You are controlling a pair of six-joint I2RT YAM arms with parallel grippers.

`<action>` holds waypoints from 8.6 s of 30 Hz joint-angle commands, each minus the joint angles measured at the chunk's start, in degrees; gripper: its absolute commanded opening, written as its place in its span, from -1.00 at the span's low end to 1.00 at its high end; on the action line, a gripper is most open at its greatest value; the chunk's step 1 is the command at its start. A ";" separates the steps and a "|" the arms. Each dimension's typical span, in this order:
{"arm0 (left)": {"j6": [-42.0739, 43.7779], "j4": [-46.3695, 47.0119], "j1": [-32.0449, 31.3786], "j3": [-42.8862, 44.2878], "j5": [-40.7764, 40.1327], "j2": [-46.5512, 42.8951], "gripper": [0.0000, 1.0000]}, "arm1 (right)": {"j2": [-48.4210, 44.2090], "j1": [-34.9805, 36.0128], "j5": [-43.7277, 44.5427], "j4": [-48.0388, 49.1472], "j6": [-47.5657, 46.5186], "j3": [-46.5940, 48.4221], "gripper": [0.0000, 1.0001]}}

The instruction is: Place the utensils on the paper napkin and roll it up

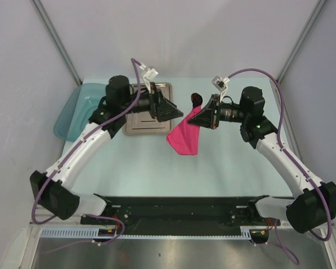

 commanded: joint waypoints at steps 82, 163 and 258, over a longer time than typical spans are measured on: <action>0.79 9.85 -6.58 -16.07 -11.68 -12.43 0.77 | -3.44 9.99 30.71 7.16 9.93 5.73 -1.00; -11.89 28.94 -4.12 -18.37 3.88 -13.92 -1.00 | -4.14 11.05 12.77 10.69 10.46 1.60 -0.48; -29.49 28.28 15.19 -33.14 13.73 -20.41 0.06 | -5.02 10.17 13.48 14.29 10.02 7.05 -1.00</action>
